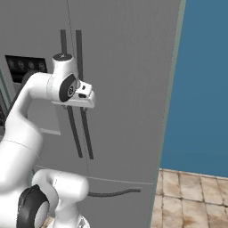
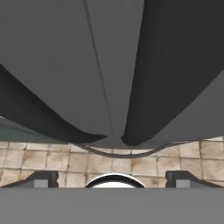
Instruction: Retrieve a lemon from the fridge and place it on the cutting board with the fish.
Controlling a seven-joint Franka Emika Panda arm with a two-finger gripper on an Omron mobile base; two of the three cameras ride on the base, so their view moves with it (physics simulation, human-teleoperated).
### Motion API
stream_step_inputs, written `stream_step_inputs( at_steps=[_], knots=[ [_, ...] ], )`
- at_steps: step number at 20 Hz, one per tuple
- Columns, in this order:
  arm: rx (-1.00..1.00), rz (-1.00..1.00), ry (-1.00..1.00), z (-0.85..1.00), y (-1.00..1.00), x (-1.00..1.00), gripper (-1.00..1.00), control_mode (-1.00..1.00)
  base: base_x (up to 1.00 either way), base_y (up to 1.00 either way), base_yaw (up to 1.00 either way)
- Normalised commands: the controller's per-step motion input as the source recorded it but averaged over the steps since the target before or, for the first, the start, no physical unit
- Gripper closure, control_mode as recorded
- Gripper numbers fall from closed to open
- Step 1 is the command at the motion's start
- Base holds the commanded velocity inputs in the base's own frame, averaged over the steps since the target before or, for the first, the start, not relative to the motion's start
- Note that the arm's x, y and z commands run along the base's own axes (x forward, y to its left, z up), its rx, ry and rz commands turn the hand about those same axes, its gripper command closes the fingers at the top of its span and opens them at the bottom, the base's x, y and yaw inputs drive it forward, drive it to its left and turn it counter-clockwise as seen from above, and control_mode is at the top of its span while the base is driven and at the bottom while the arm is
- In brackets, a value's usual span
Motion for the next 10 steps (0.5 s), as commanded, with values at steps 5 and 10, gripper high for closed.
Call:
stream_step_inputs(
  at_steps=[5,10],
  knots=[
    [-0.04,-0.07,-0.06,-0.38,-0.05,0.01,-1.0,-1.0,0.0,0.0,0.0],
    [-0.06,-0.06,0.0,-0.21,-0.1,0.11,-1.0,-1.0,0.0,0.0,0.0]
  ],
)
